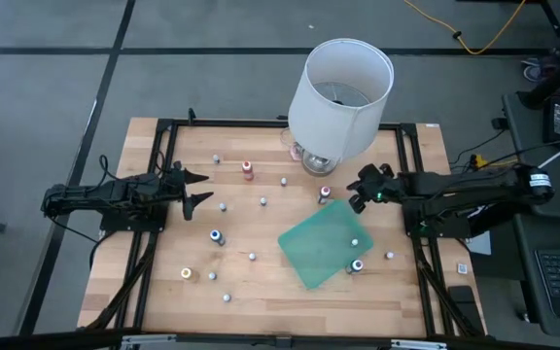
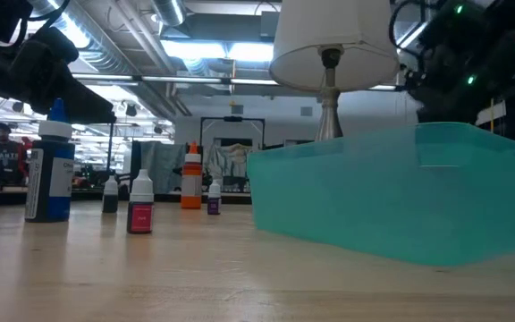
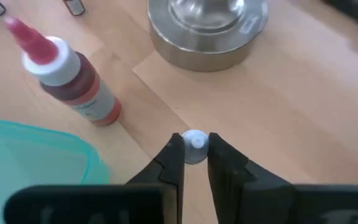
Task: Pick & Place food coloring
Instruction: Put the small blue food coloring bottle into the green bin, then put the small pink food coloring bottle into the green bin
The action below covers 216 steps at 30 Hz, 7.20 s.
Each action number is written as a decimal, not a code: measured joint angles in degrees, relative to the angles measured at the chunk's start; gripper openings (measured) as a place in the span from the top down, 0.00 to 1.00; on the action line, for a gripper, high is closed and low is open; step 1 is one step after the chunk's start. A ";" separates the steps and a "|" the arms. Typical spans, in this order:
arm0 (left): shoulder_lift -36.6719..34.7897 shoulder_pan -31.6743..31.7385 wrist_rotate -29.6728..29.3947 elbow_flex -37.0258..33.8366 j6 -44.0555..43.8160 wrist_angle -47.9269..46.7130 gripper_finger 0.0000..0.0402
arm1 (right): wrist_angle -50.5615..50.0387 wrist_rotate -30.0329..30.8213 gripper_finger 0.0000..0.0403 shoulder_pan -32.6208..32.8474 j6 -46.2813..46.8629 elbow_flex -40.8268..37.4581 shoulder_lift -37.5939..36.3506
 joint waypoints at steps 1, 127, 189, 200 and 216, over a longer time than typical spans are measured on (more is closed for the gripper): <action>-0.02 -0.02 0.00 0.00 0.00 0.00 0.34 | -2.68 0.87 0.87 0.68 0.20 1.34 -0.68; -0.01 -0.01 -0.01 -0.02 0.00 0.02 0.34 | 6.35 -11.41 0.70 34.05 -20.59 4.22 16.73; -0.01 -0.01 -0.02 -0.02 0.00 0.02 0.34 | -29.16 -12.87 0.49 56.19 59.03 12.64 16.89; 0.00 -0.01 -0.01 -0.01 0.00 0.01 0.34 | -29.19 -14.92 0.49 57.51 62.49 12.62 21.40; 0.00 -0.02 -0.02 0.00 -0.02 0.02 0.34 | -26.23 -16.40 0.50 57.51 63.30 12.61 24.80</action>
